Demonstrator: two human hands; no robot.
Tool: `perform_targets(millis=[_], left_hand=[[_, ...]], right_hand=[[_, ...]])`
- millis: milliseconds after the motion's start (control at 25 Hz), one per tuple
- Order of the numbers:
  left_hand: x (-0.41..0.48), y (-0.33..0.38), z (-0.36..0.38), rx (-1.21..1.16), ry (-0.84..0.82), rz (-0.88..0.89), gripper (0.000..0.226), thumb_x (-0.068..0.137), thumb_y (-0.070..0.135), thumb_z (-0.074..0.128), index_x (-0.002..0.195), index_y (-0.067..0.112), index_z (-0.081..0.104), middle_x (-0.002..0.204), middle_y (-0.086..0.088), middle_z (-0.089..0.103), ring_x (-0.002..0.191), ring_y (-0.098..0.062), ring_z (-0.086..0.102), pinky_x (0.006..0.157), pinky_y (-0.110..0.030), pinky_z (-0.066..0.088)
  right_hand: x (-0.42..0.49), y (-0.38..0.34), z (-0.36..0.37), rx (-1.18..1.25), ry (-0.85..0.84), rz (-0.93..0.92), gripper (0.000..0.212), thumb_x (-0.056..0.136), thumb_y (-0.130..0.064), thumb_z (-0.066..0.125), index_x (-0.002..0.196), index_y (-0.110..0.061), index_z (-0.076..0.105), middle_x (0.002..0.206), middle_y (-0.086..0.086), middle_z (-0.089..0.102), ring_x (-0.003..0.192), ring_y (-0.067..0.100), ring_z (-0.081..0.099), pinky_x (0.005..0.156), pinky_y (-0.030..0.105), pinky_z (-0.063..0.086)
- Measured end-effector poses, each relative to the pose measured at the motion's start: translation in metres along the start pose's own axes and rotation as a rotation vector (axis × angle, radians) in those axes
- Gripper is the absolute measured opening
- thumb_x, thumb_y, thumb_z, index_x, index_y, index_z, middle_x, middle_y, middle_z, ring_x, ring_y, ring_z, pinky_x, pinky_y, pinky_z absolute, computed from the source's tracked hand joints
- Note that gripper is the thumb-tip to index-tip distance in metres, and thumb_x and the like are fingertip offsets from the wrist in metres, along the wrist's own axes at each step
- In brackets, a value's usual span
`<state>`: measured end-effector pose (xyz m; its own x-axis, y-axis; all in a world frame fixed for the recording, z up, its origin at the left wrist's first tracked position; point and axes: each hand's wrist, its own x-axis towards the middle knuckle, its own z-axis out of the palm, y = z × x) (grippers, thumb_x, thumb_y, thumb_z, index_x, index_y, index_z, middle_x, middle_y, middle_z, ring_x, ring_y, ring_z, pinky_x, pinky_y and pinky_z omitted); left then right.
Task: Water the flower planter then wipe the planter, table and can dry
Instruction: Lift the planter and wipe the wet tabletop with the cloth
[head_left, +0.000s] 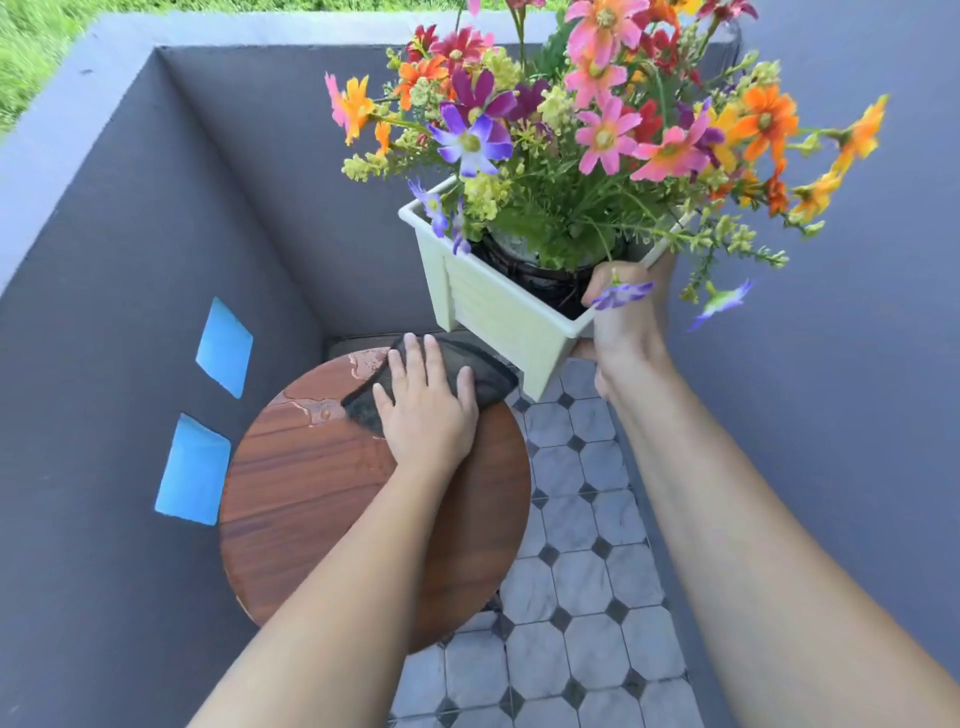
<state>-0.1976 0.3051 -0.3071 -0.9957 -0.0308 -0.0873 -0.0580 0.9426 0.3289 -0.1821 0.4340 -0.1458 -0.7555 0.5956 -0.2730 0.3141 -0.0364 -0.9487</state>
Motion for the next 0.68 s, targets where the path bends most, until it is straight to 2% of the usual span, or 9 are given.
perform_targets(millis=[80, 240, 280, 360, 440, 600, 680], left_hand=[[0.009, -0.008, -0.004, -0.047, 0.037, -0.141, 0.063, 0.097, 0.048, 0.023, 0.150, 0.017, 0.010, 0.160, -0.003, 0.004, 0.146, -0.024, 0.004, 0.114, -0.052, 0.008], [0.015, -0.037, -0.016, -0.089, 0.103, -0.319, 0.064, 0.097, 0.047, 0.023, 0.150, 0.015, 0.011, 0.160, -0.005, 0.004, 0.146, -0.026, 0.003, 0.114, -0.053, 0.008], [0.014, -0.045, -0.019, -0.091, 0.115, -0.353, 0.063, 0.097, 0.047, 0.023, 0.150, 0.014, 0.011, 0.160, -0.005, 0.005, 0.146, -0.027, 0.003, 0.113, -0.054, 0.008], [0.010, -0.060, -0.024, -0.091, 0.133, -0.417, 0.064, 0.097, 0.047, 0.023, 0.150, 0.014, 0.010, 0.160, -0.005, 0.005, 0.146, -0.027, 0.003, 0.113, -0.054, 0.008], [0.001, -0.071, -0.028, -0.097, 0.139, -0.479, 0.064, 0.097, 0.046, 0.021, 0.150, 0.014, 0.009, 0.160, -0.005, 0.004, 0.146, -0.028, 0.002, 0.113, -0.054, 0.008], [-0.027, -0.084, -0.028, -0.098, 0.156, -0.549, 0.063, 0.097, 0.045, 0.022, 0.150, 0.014, 0.009, 0.160, -0.006, 0.004, 0.146, -0.030, 0.003, 0.113, -0.055, 0.008], [-0.042, -0.089, -0.029, -0.098, 0.152, -0.572, 0.062, 0.097, 0.045, 0.021, 0.150, 0.014, 0.008, 0.160, -0.007, 0.004, 0.146, -0.030, 0.003, 0.113, -0.056, 0.009]], right_hand=[[-0.002, 0.000, 0.003, -0.026, 0.007, -0.005, 0.016, 0.052, -0.015, 0.039, 0.046, -0.016, 0.024, 0.062, 0.000, 0.026, 0.076, 0.023, 0.026, 0.070, 0.038, 0.033], [-0.006, 0.007, 0.003, 0.013, -0.009, 0.026, 0.010, 0.054, -0.016, 0.041, 0.045, -0.020, 0.038, 0.060, -0.002, 0.034, 0.071, 0.022, 0.033, 0.065, 0.036, 0.037], [-0.008, 0.006, 0.004, 0.013, -0.027, 0.043, 0.011, 0.058, -0.017, 0.043, 0.049, -0.021, 0.037, 0.061, -0.002, 0.035, 0.069, 0.021, 0.036, 0.065, 0.036, 0.037], [-0.004, 0.010, 0.004, 0.021, -0.001, 0.039, 0.030, 0.072, -0.011, 0.047, 0.049, -0.020, 0.030, 0.059, -0.001, 0.033, 0.061, 0.019, 0.031, 0.067, 0.037, 0.036], [-0.005, 0.009, 0.007, 0.063, 0.011, 0.030, 0.036, 0.080, -0.003, 0.043, 0.052, -0.017, 0.025, 0.059, 0.001, 0.029, 0.057, 0.019, 0.026, 0.065, 0.038, 0.035], [-0.020, 0.004, 0.013, 0.088, 0.005, 0.028, 0.021, 0.054, -0.017, 0.040, 0.057, -0.026, 0.020, 0.064, -0.002, 0.022, 0.071, 0.023, 0.023, 0.066, 0.038, 0.030], [-0.021, 0.003, 0.012, 0.094, 0.000, 0.035, 0.021, 0.053, -0.018, 0.039, 0.057, -0.025, 0.020, 0.064, -0.002, 0.022, 0.073, 0.023, 0.024, 0.067, 0.039, 0.029]])
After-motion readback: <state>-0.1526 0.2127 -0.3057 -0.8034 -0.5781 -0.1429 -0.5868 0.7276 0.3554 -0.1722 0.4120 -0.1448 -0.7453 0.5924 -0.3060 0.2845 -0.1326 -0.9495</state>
